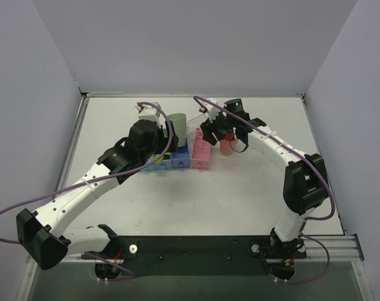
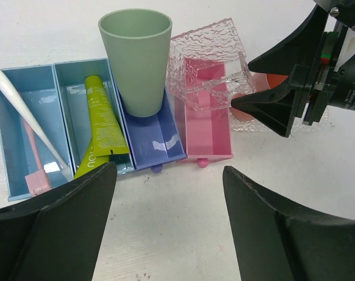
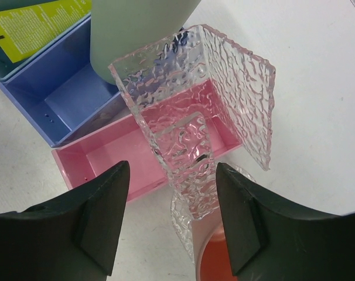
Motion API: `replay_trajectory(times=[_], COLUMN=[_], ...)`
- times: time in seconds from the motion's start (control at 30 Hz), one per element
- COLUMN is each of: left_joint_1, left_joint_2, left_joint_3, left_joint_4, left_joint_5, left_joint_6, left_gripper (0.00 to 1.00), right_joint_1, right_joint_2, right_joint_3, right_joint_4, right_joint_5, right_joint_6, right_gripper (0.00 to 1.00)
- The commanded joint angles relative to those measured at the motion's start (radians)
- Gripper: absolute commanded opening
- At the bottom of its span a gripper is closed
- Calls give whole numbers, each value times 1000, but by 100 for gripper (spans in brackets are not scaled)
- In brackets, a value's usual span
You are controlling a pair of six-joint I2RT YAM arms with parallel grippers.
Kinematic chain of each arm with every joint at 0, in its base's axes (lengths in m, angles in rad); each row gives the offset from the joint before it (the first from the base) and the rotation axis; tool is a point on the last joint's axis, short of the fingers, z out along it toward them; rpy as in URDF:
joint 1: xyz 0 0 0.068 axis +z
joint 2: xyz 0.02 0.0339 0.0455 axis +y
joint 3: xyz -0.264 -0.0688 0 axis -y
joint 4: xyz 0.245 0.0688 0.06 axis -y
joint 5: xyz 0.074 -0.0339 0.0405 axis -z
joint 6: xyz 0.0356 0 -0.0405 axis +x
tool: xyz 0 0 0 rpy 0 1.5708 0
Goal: Prepare toiletry sets of a toothbrush and toothpaste on the tray
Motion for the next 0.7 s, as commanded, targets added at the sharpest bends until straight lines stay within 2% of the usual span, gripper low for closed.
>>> replay_trajectory(times=[0.0,0.67], left_joint_1=[6,6], left_joint_2=[-3,12], left_joint_3=[7,20], left_joint_4=[44,45], left_joint_5=[19,32], left_joint_6=[-7,4], left_gripper=[84,84], right_joint_1=[6,11], right_joint_2=[26,7], right_joint_3=[35,70], right_joint_4=[17,31], right_joint_5=[-28,18], right_joint_6=[-29,-22], right_gripper=[55,59])
